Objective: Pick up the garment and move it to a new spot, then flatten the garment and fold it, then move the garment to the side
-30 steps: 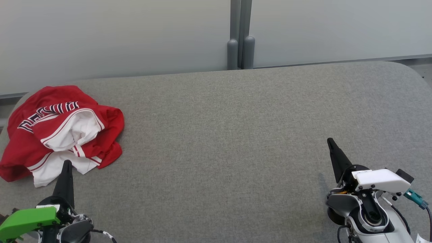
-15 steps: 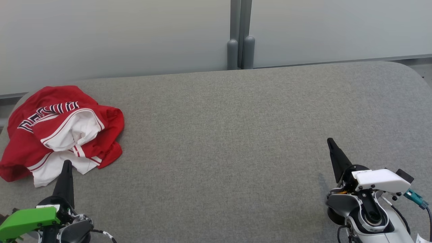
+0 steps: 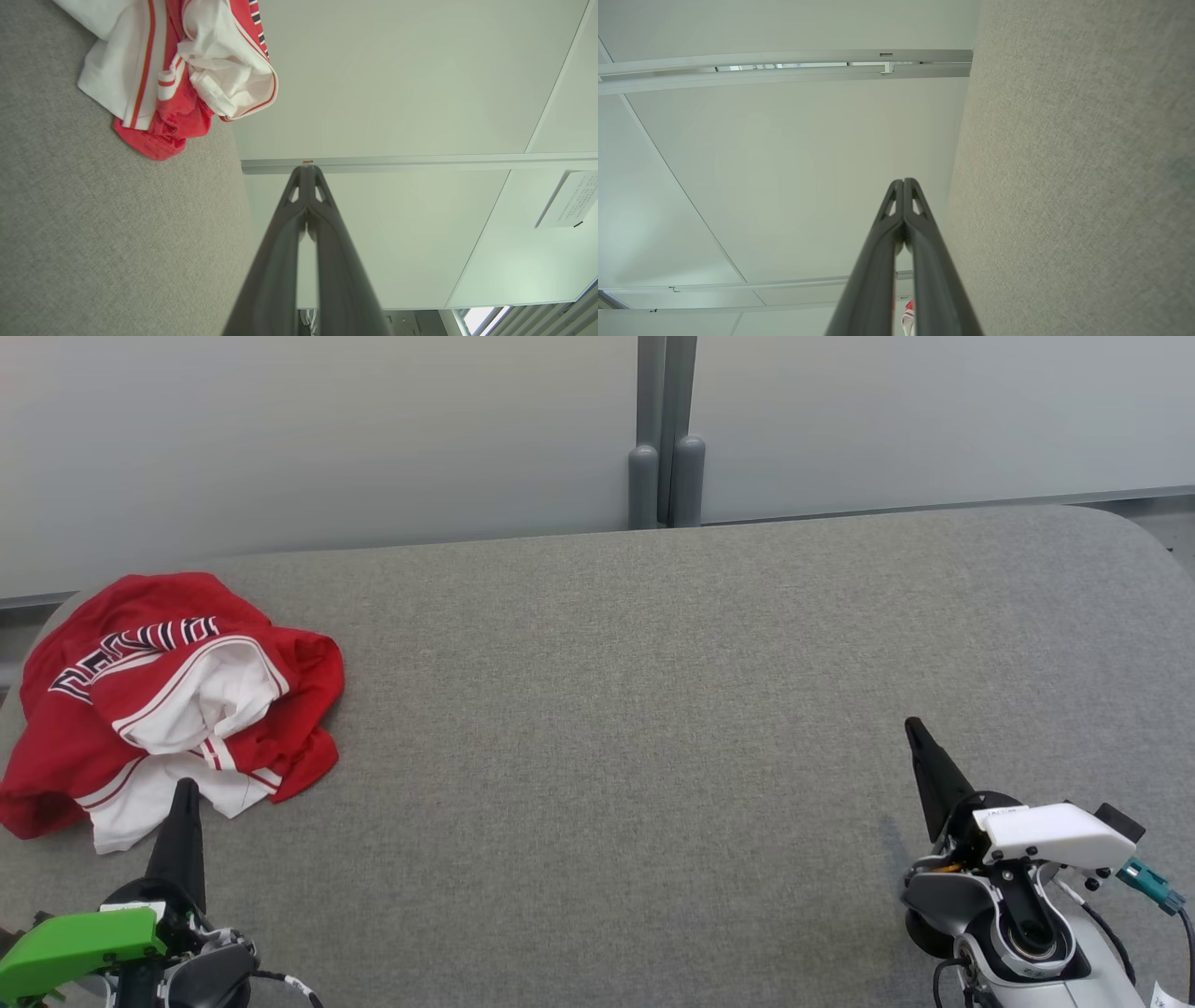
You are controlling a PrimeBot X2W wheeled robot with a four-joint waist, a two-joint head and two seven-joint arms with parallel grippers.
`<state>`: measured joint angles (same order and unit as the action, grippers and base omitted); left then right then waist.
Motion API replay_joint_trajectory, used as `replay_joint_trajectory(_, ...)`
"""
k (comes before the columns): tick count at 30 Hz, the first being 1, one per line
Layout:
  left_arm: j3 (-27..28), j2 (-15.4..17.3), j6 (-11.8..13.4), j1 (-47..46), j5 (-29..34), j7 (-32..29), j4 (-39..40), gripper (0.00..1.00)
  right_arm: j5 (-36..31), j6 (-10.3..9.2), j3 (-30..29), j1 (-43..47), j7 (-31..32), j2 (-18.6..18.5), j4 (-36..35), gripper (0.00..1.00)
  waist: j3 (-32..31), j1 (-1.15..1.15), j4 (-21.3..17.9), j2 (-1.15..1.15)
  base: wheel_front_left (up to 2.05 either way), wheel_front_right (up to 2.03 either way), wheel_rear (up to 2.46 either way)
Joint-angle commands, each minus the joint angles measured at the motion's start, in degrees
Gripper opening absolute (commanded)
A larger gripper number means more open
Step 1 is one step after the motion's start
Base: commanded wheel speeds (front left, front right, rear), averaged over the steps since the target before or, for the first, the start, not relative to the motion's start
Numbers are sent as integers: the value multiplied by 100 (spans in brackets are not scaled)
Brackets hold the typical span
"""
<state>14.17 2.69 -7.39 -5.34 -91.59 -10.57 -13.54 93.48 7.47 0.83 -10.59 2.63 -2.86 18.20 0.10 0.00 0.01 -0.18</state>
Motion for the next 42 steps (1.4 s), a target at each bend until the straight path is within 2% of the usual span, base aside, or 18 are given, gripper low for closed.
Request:
replay_joint_trajectory(1, 0, 0, 0, 0, 0, 0, 0, 100, 0, 0, 0, 0, -1, 0, 0, 100, 0, 0, 0, 0, 0, 0, 0)
replay_joint_trajectory(6, -15, -56, 17, 136, 2, 10, -185, 100, 3, -1, 16, 170, -5, 36, 166, 100, 0, 0, 0, 0, 0, 0, 0)
replay_joint_trajectory(20, -460, -38, 117, 312, 276, 487, 162, 100, -343, 0, 177, 358, -335, 27, -118, 100, -18, 0, -1, 2, 0, 0, 0)
replay_joint_trajectory(34, -769, -21, 291, 415, 1207, 891, 615, 100, -1469, 0, 81, 486, -613, 19, -582, 100, -38, 0, -1, 4, 0, 0, 0)
replay_joint_trajectory(42, -989, -13, 395, 424, 2179, 1122, 849, 100, -2474, 1, 94, 564, -774, 14, -911, 100, -48, 0, 0, 5, 0, 0, 0)
